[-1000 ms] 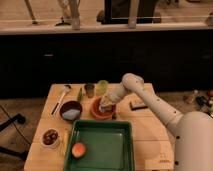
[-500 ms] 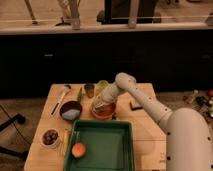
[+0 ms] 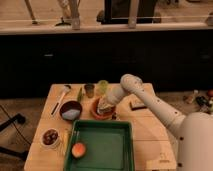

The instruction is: Wipe red bowl with towel

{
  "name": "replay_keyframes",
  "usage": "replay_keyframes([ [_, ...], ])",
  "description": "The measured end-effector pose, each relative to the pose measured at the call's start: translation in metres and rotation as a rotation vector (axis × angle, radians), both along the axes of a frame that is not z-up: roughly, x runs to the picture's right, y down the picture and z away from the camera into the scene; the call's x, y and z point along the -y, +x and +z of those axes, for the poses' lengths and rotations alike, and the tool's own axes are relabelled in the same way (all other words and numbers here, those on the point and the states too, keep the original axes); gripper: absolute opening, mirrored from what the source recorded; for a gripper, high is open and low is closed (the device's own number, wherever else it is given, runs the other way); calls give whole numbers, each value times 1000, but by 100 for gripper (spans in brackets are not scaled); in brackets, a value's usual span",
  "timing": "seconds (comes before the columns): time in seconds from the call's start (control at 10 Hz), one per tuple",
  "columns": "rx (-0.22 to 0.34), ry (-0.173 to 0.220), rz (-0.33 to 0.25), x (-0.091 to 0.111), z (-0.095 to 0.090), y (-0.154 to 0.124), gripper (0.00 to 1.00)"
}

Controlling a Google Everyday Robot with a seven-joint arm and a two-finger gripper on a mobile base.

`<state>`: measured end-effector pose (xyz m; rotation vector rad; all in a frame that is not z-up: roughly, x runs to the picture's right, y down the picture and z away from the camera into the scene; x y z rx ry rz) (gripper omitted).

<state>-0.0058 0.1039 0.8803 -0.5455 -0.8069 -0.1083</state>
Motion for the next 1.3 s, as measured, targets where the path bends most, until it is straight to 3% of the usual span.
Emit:
replay_keyframes([
  [0.6,-66,20,36,12,7,24,0],
  [1.0,-18,22,-14,13,16,0,0],
  [1.3,25,12,-47,3,7,-11,0],
])
